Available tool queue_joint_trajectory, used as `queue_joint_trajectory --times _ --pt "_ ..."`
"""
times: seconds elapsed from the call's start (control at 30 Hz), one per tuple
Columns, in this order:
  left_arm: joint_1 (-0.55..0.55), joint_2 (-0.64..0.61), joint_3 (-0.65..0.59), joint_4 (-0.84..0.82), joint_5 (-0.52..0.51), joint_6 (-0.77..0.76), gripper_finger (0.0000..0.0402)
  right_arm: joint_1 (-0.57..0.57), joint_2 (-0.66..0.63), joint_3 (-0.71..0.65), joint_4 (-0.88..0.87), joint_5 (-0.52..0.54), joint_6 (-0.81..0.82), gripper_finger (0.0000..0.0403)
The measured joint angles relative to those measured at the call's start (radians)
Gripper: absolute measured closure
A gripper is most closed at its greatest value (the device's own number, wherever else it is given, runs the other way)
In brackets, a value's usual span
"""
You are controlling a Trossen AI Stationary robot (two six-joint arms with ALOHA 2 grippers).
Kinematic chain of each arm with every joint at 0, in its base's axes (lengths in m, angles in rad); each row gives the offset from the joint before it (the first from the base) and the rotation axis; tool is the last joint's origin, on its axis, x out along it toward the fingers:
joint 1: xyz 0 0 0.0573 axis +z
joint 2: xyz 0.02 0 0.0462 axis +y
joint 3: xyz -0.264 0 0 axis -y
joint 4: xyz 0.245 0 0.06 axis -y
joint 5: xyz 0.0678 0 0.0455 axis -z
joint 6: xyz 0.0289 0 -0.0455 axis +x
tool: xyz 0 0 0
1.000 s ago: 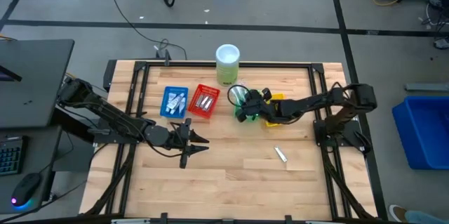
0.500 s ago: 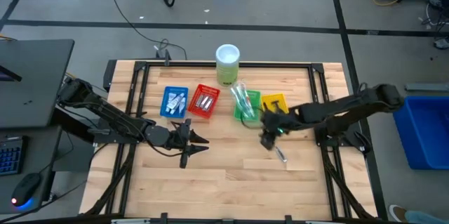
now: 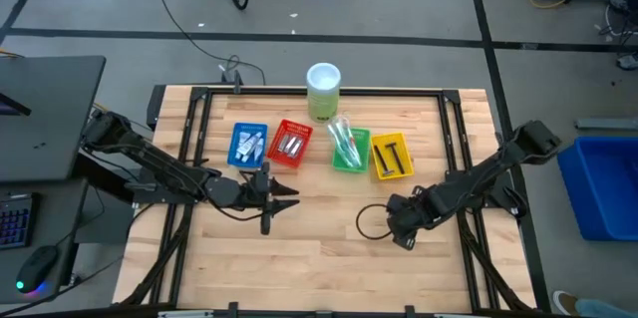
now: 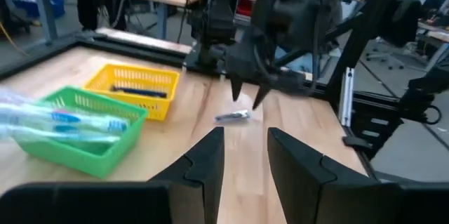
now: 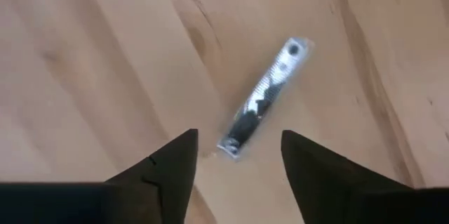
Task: Pick & Place Travel size toiletries
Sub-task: Put the silver nail cutter into the red basket
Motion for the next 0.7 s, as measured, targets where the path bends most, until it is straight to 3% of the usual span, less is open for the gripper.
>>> queue_joint_trajectory --times 0.17,0.3,0.63,0.7 --pt "0.004 0.000 0.002 -0.018 -0.075 0.028 0.0269 0.005 0.076 0.000 0.001 0.002 0.003 0.0169" --pt "0.023 0.000 0.002 -0.031 -0.068 -0.007 0.0245 0.005 0.125 0.000 0.004 0.002 0.006 0.0176" --pt "0.058 0.000 0.002 -0.022 -0.057 -0.061 0.0225 0.006 0.192 0.003 0.024 -0.001 -0.027 0.0291" --pt "0.065 0.000 0.002 -0.017 -0.014 -0.073 0.0227 0.005 0.184 0.004 0.026 0.001 -0.043 0.0317"
